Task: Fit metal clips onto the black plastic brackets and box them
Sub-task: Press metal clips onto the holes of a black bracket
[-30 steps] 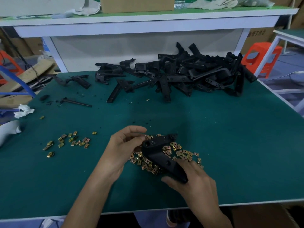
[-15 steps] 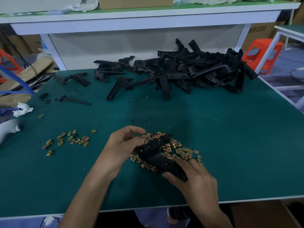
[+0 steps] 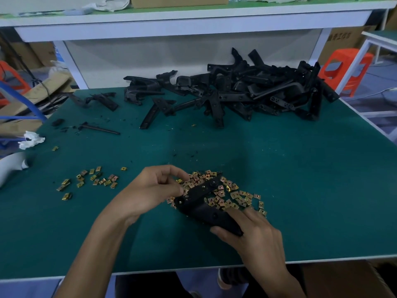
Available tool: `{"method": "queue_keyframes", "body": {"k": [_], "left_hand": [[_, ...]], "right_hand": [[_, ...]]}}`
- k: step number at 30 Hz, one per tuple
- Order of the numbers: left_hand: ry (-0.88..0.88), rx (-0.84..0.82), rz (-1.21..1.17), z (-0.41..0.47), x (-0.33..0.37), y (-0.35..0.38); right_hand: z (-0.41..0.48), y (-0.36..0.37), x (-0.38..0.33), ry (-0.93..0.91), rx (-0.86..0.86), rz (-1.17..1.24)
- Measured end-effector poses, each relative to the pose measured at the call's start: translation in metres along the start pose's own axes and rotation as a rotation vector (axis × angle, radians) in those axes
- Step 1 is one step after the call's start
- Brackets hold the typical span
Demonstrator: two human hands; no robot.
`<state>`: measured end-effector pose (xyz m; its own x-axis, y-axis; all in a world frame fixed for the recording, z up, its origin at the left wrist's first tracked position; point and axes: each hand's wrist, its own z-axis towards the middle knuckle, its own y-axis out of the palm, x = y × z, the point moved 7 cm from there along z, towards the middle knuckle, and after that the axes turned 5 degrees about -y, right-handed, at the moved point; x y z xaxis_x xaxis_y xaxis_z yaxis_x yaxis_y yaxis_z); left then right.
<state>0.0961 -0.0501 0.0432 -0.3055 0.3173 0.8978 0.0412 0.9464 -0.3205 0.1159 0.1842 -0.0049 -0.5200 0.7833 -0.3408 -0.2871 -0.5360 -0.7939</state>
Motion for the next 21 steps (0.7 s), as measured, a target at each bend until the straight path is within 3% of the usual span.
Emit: {"method": "queue_keyframes", "body": {"k": [10,14,17,21], "left_hand": [[0.043,-0.11,0.122,-0.003,0.004,0.012],[0.067,0.069,-0.029,0.023,0.002,0.007],[0.159,0.228,0.254,0.054,0.007,0.021],[0.336,0.162,0.767,0.088,0.015,0.058]], "right_hand": [[0.0,0.002,0.001,-0.007,-0.015,-0.014],[0.0,-0.002,0.003,0.053,0.044,0.016],[-0.001,-0.002,0.003,0.058,0.055,0.023],[0.001,-0.008,0.002,0.068,0.087,0.035]]}}
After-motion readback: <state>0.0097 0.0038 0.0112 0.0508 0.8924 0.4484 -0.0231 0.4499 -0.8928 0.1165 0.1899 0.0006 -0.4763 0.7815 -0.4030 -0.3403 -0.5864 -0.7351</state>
